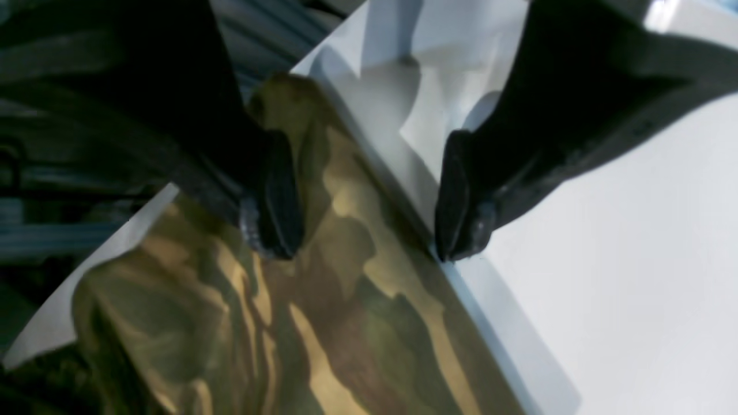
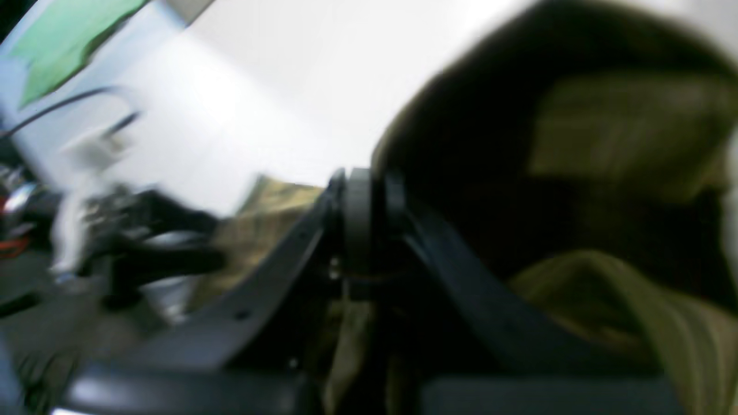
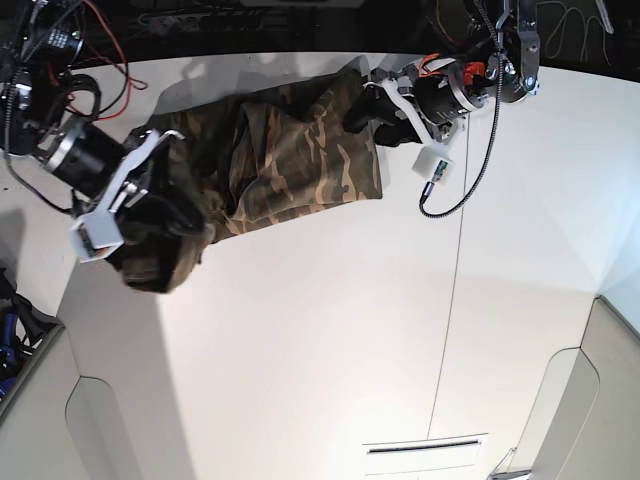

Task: Fold the T-shirt properly
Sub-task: 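Lift the other strip end with the right gripper and fold it over, then release the folded end and raise both grippers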

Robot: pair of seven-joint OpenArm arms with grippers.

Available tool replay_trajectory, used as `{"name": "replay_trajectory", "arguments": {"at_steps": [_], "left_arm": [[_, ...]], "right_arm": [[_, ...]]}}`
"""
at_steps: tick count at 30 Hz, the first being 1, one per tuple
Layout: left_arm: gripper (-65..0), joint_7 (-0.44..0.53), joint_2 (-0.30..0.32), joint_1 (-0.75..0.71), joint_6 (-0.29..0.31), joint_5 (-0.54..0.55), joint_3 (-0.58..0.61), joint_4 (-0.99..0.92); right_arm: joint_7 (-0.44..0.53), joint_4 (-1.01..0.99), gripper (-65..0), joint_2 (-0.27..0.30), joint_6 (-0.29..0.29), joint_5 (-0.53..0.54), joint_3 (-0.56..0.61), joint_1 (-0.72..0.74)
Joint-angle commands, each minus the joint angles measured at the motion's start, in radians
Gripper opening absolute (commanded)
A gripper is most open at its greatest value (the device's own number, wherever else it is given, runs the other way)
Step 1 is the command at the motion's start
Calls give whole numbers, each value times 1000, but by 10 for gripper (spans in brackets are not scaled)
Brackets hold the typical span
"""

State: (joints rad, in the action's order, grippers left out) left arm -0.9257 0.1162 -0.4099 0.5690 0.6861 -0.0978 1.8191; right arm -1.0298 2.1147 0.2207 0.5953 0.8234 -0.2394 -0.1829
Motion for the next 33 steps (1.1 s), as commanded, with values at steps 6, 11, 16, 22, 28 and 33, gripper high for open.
{"name": "replay_trajectory", "arguments": {"at_steps": [6,11,16,22,28,33], "left_arm": [[-245,10,3,0,3,12,0,10],[-245,10,3,0,3,12,0,10],[-245,9,3,0,3,11,0,10],[-245,5,3,0,3,12,-17,11],[-245,-22,3,-1,13,24,-113,35],[-245,-82,3,-6,46,132,-194,77]], "right_arm": [[28,19,-650,-64,-1,-119,272,8],[47,19,-365,-89,-24,-216,484,8],[80,19,-270,-89,-23,-264,606,8],[109,21,-271,-91,-23,-263,627,8],[110,43,-271,-91,-23,-264,599,11],[128,95,-271,-91,-24,-264,463,11]]}}
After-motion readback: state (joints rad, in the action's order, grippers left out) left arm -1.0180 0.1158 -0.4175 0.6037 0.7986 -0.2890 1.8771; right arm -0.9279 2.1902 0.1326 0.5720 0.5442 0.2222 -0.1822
